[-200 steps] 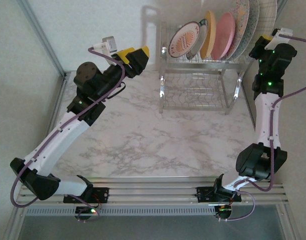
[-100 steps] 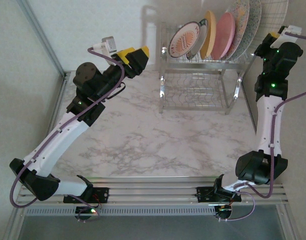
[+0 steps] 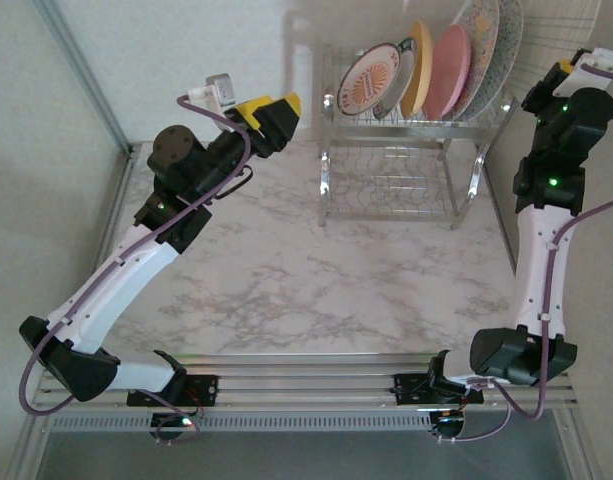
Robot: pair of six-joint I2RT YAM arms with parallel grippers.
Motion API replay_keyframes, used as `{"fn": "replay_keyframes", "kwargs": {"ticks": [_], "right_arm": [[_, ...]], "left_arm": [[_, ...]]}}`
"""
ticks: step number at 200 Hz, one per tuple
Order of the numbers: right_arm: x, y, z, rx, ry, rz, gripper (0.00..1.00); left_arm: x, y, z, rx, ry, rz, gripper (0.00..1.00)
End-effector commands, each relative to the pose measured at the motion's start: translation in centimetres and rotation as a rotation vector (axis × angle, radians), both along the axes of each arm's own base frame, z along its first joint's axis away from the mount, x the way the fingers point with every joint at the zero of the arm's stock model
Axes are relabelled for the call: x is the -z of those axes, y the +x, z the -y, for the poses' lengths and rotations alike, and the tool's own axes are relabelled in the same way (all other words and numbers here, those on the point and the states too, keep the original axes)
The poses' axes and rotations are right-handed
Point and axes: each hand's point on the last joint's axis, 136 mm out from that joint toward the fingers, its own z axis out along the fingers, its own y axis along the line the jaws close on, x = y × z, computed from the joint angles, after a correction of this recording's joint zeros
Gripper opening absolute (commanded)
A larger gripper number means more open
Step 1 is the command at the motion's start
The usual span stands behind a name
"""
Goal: Unload the plates from the dish rack
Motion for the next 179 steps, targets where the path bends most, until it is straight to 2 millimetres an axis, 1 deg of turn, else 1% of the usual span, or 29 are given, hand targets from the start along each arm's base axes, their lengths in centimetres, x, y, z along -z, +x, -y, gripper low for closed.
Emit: {"fn": "replay_keyframes", "kwargs": {"ticks": [1,13,32,71,74,92,108,136,156,179], "right_arm": [[-5.3,-4.9,-0.3,0.046,-0.018,0.154,0.0],[-5.3,-5.8,-0.5,0.045,0.002,0.154,0.0],[-4.7,-7.6,-0.3,0.064,0.054,0.144,0.0],[-2.8,-11.3,-1.3,0.038,0.182,0.094,0.0],[-2.4,-11.3,-1.4,0.038,0.194,0.075,0.0],[-1.1,-13.1,-1.8,0.051,0.23,0.029,0.0],[0.5,-14.7,-1.8,0.074,0.28,-0.026,0.0],[3.4,-17.6,-2.2,0.091,0.396,-0.104,0.0],[5.6,-19.7,-2.5,0.115,0.477,-0.17,0.0],[8.3,-21.6,-2.9,0.138,0.583,-0.238,0.0]], "left_arm": [[-2.4,-1.7,0.0,0.044,-0.046,0.056,0.99],[-2.3,-1.6,0.2,0.05,-0.046,0.052,0.99],[-2.1,-1.7,0.7,0.069,-0.044,0.044,1.0],[-1.3,-1.8,2.0,0.114,-0.04,0.01,1.0],[-1.1,-1.8,2.2,0.12,-0.039,0.003,0.99],[-0.1,-1.5,3.1,0.146,-0.039,-0.04,0.99],[0.9,-1.3,4.0,0.173,-0.04,-0.084,0.97],[2.5,-1.4,5.6,0.236,-0.045,-0.152,0.95],[4.1,-1.6,6.6,0.28,-0.046,-0.219,0.95],[6.6,-2.3,7.9,0.337,-0.02,-0.307,0.95]]}}
